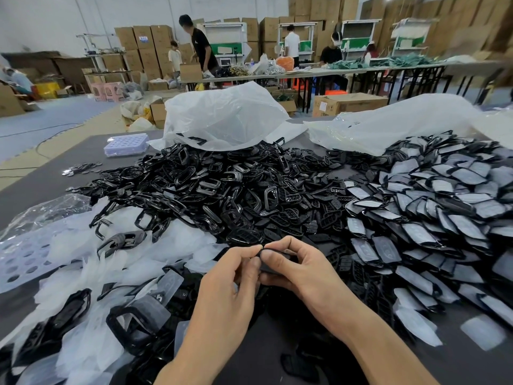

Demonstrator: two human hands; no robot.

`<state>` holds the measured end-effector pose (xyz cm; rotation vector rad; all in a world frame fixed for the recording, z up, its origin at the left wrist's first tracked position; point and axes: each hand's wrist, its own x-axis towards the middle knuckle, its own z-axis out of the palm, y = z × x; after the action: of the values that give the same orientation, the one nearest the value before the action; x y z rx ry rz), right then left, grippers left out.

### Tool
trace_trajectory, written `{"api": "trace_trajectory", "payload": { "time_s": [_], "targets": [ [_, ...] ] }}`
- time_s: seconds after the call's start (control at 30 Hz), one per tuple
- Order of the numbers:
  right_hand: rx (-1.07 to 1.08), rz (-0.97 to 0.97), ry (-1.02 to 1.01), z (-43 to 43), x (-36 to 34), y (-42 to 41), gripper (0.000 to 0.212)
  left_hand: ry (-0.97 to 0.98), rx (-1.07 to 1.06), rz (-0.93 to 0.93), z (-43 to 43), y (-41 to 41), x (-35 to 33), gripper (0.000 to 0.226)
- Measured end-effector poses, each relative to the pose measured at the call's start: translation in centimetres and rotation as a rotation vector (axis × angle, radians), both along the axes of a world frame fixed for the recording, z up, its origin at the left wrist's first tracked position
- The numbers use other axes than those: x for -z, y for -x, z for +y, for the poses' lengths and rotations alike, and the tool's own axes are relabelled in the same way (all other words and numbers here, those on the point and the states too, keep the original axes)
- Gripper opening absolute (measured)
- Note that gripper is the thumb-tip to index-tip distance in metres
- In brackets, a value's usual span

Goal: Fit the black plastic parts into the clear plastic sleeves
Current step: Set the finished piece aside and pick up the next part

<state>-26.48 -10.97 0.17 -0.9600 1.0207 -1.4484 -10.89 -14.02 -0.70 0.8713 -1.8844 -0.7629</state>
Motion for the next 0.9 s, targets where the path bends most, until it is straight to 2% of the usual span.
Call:
{"api": "trace_trajectory", "payload": {
  "time_s": [0.23, 0.33, 0.5, 0.73, 0.9],
  "targets": [
    [-0.025, 0.021, -0.015, 0.3, -0.5, 0.1, 0.012, 0.055, 0.017, -0.032, 0.0, 0.1, -0.2, 0.021],
    [-0.048, 0.021, -0.018, 0.5, -0.5, 0.2, 0.015, 0.135, 0.012, -0.072, 0.2, 0.0, -0.3, 0.03],
    [-0.051, 0.074, 0.025, 0.5, -0.7, 0.2, 0.017, 0.256, 0.012, -0.116, 0.7, -0.1, -0.8, 0.027],
    [0.135, 0.011, 0.032, 0.2, -0.6, 0.4, 0.02, 0.429, 0.012, -0.341, 0.7, -0.4, -1.4, 0.031],
    [0.226, 0.044, 0.007, 0.1, -0.5, 0.4, 0.026, 0.445, 0.119, -0.394, 1.0, 0.0, -1.1, 0.032]
  ]
}}
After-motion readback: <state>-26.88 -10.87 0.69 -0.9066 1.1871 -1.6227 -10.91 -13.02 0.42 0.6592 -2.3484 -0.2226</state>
